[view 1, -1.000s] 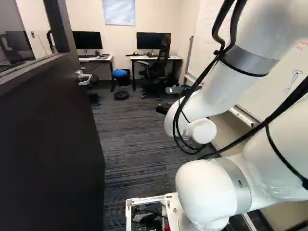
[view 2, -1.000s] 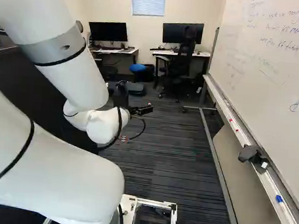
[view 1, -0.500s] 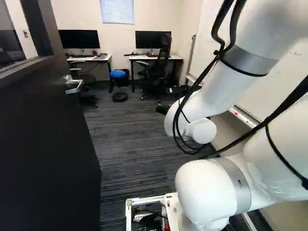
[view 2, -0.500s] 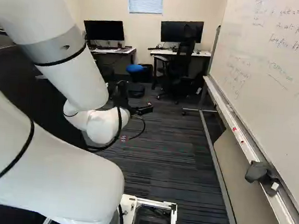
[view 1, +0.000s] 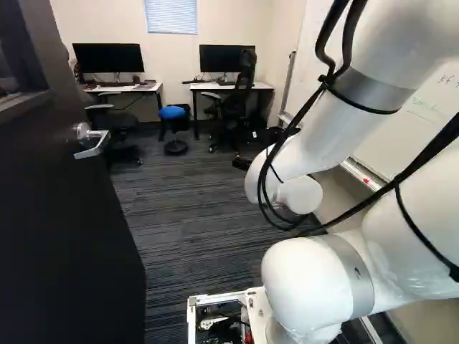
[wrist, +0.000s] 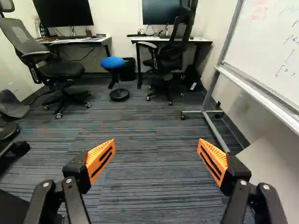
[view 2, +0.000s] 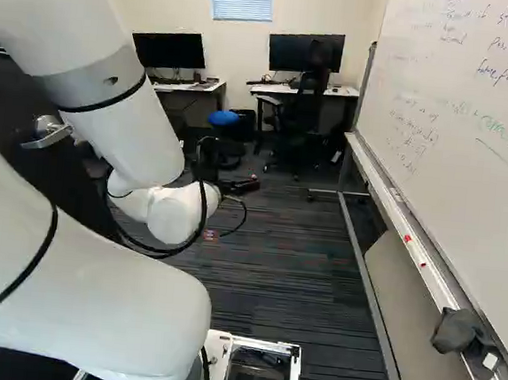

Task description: Open the door and move inside

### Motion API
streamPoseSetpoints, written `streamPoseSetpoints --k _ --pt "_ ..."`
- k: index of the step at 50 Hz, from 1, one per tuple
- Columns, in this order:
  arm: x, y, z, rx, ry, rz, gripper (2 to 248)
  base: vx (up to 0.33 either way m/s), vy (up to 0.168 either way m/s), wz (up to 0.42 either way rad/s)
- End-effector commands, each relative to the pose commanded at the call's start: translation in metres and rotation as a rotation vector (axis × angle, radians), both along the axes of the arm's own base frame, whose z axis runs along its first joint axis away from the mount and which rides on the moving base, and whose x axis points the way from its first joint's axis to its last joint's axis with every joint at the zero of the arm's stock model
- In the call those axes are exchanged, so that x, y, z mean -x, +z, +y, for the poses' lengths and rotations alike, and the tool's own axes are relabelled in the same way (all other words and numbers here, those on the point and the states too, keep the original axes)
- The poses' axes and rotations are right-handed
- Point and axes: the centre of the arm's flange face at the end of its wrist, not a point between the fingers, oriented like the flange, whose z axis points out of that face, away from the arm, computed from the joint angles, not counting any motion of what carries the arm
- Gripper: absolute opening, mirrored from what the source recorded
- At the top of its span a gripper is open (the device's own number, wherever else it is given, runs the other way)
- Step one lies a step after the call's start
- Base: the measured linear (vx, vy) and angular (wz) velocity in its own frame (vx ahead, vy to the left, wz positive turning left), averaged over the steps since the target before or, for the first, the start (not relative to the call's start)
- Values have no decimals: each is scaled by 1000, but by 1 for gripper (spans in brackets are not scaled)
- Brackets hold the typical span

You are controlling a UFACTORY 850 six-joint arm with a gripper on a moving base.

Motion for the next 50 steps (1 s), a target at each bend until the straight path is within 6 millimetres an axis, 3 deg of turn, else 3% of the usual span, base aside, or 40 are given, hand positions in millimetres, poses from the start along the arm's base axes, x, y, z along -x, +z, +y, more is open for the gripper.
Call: streamPoseSetpoints --k 50 --pt "0 0 0 0 0 0 247 213 0 -20"
